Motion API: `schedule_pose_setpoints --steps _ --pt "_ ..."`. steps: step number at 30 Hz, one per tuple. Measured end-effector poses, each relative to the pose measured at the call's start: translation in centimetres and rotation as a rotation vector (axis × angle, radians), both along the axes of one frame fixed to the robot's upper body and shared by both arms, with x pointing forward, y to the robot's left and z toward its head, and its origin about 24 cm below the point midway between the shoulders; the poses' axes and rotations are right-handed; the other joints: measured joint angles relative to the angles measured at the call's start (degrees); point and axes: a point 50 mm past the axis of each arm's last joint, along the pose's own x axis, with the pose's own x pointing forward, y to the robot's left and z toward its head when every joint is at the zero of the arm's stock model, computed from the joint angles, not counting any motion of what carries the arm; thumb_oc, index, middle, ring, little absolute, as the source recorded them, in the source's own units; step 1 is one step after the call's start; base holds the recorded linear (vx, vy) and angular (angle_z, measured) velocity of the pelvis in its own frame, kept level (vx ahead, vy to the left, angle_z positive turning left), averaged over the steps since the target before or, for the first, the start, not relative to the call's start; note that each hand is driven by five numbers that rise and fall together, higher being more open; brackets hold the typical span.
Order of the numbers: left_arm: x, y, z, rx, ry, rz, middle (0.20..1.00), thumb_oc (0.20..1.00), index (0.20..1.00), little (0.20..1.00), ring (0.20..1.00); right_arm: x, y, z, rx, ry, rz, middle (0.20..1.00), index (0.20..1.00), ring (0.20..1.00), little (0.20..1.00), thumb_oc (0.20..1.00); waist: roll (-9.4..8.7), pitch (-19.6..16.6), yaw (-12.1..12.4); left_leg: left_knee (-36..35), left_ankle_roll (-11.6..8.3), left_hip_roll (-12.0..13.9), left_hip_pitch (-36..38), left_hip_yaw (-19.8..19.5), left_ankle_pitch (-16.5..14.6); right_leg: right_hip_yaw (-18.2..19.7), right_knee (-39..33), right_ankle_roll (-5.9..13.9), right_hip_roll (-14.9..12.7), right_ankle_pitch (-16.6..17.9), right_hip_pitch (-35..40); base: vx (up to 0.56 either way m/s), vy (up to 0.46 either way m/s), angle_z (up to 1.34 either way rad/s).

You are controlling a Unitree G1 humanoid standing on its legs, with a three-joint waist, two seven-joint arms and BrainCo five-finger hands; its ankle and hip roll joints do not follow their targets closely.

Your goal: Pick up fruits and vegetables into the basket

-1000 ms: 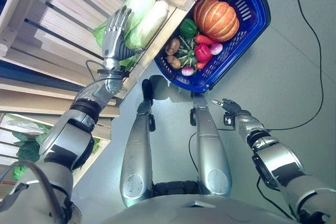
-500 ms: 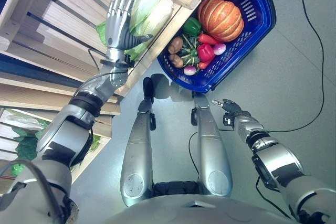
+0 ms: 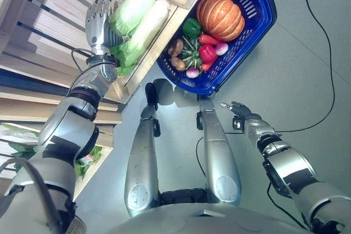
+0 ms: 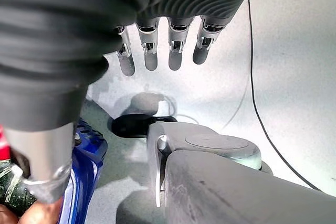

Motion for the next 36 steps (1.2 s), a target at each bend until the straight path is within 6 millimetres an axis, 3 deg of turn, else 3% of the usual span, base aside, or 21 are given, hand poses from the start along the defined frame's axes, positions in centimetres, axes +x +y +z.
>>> schedule_pose_setpoints --steps 10,35,36 --pt "0.2 1.6 -0.9 -0.049 0.146 0.083 1.000 1.000 1.000 1.000 1.000 0.8 0.4 0.8 -0.017 -0.011 0.033 1.000 1.000 1.000 1.000 1.000 -1.57 -0.12 -0.68 0.99 -0.05 0.18 -0.55 0.74 -0.73 1.02 0.21 0.22 0.31 0.15 -0.67 0.00 0.014 -0.04" --pt "0.5 2.1 0.2 -0.121 0.142 0.118 1.000 1.000 1.000 1.000 1.000 1.0 0.5 0.9 -0.019 -0.014 0.039 1.000 1.000 1.000 1.000 1.000 -2.11 -0.44 -0.76 4.08 -0.18 0.20 -2.93 1.10 -2.11 1.59 1.82 0.21 0.42 -0.15 -2.69 0.00 0.000 0.00" --pt "0.6 2.0 0.6 -0.131 0.131 0.116 0.727 0.727 0.727 0.727 0.727 1.1 0.5 1.0 -0.019 -0.018 0.041 1.000 1.000 1.000 1.000 1.000 -2.28 -0.54 -0.74 4.56 -0.19 0.25 -3.64 1.06 -2.13 1.59 2.02 0.22 0.48 -0.15 -3.23 0.00 0.000 0.00"
